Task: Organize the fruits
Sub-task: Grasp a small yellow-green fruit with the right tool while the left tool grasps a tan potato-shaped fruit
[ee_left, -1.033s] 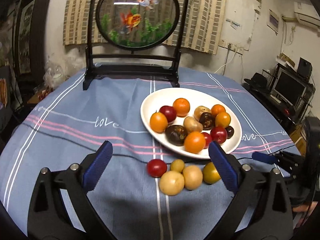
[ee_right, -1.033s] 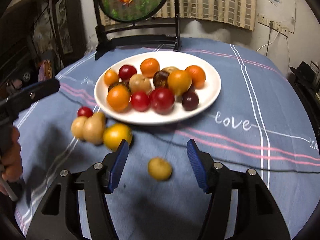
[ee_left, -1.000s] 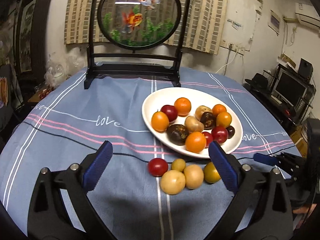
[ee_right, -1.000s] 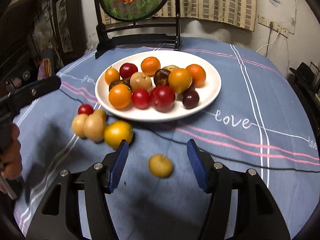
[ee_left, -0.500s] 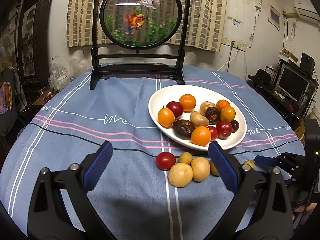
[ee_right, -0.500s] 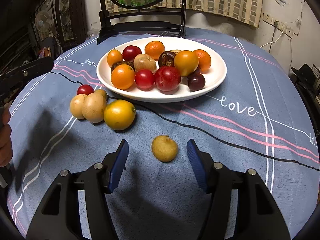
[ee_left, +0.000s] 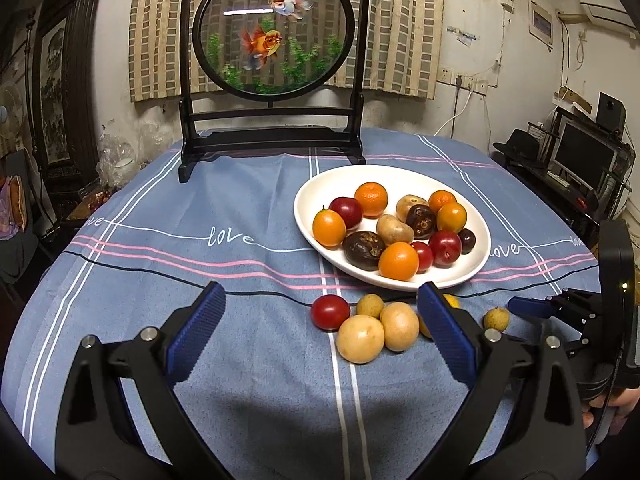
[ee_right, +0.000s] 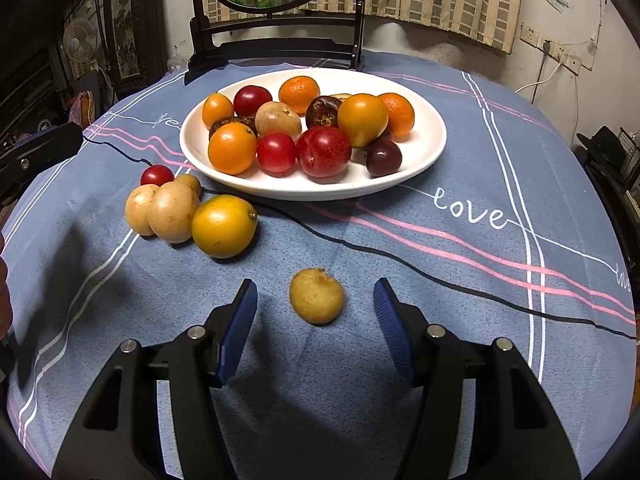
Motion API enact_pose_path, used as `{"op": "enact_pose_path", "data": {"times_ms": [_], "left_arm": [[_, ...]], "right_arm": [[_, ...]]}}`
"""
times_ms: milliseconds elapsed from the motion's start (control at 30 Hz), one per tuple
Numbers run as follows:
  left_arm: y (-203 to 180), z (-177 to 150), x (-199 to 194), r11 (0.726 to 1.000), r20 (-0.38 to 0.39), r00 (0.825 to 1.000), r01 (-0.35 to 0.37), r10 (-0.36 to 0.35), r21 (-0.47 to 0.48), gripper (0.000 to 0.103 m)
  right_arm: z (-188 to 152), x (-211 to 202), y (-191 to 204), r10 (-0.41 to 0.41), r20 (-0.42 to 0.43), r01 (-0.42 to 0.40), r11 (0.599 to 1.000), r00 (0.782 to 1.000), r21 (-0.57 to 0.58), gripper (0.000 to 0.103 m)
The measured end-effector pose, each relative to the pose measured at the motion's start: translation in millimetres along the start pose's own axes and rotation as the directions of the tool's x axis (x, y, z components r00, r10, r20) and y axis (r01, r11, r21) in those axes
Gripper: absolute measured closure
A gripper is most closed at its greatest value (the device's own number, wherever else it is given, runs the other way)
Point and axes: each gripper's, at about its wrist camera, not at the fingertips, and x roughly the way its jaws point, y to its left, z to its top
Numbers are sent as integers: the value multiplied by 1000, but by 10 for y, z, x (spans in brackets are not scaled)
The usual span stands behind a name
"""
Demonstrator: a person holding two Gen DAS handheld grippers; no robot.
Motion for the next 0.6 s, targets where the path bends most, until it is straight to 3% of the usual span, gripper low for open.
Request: {"op": "enact_pose_path", "data": {"times_ms": [200, 267, 600], "left_arm": [[3, -16, -8, 1000, -1, 1000, -7, 7, 10, 5], [9, -27, -8, 1000, -1, 1000, -11, 11, 13, 5], [33, -53, 5, 1000, -14, 1000, -25, 25, 10, 5]], "right_arm": [[-3, 23, -1, -13, 1, 13, 1000, 1000, -2, 43], [-2, 19, 8, -12, 2, 12, 1000, 1000, -5, 51], [-20, 62, 25, -20, -18, 20, 1000, 1000, -17, 64]]}}
